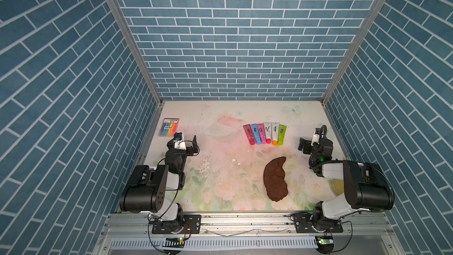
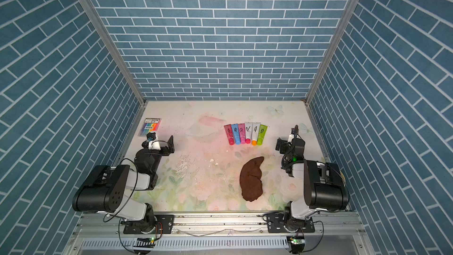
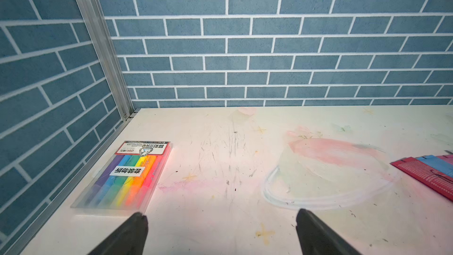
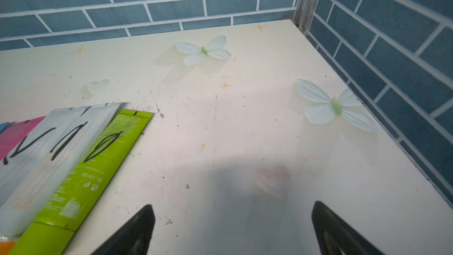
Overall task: Wipe the surface of the toothpaste tube
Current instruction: Move the toothpaste to the center of the board.
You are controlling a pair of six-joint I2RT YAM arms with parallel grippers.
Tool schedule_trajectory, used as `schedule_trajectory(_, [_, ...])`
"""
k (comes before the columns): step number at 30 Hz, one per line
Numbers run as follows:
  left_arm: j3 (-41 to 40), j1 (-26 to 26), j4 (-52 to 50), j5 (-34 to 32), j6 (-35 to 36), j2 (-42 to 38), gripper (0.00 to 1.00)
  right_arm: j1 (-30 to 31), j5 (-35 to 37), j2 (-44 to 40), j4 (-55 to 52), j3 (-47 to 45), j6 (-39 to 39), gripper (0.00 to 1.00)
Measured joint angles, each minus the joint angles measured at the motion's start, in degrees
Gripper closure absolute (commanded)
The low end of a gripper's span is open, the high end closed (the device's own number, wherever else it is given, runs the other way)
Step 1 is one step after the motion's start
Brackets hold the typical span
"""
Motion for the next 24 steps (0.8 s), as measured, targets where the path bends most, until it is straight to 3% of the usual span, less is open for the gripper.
schedule_trajectory(17, [0.0,0.0,0.0,-0.2,0.0,0.0,0.0,0.0,0.0,0.0,0.0,0.0,0.0,0.01])
schedule_trajectory(24, [-0.7,-0.2,1.2,-4.7,-1.0,-0.4,0.0,0.9,0.8,-3.7,-5.4,0.8,-0.1,0.01])
